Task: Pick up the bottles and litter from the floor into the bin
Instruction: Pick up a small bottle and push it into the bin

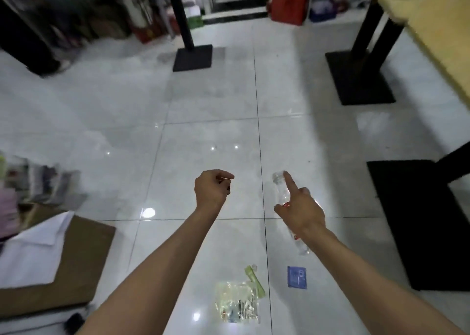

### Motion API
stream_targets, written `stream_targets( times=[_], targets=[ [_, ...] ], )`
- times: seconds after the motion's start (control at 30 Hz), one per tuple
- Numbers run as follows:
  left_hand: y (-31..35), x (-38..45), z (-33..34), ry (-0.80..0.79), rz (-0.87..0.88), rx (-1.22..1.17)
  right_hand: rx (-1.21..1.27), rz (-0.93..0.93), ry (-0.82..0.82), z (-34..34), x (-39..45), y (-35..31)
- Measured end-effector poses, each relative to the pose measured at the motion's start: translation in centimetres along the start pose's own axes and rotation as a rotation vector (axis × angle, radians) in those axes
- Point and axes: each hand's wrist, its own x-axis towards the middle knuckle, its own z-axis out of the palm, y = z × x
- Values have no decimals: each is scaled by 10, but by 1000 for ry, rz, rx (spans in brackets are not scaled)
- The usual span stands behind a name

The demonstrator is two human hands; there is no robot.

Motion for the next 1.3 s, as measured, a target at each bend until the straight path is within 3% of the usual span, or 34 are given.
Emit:
stream_targets(
  times=[0.3,0.57,0.97,1.3],
  targets=[
    [197,-25,-160,138,197,-101,-56,-163,127,-168,-56,-167],
    [265,-54,-251,366,267,-110,-87,-304,149,-237,-91,-250],
    [231,-139,-356,659,232,-190,-99,-685,22,-204,-170,-369],
    [121,-259,-464,1036,39,0,-165,-1005,-172,-101,-279,-455]
  ],
)
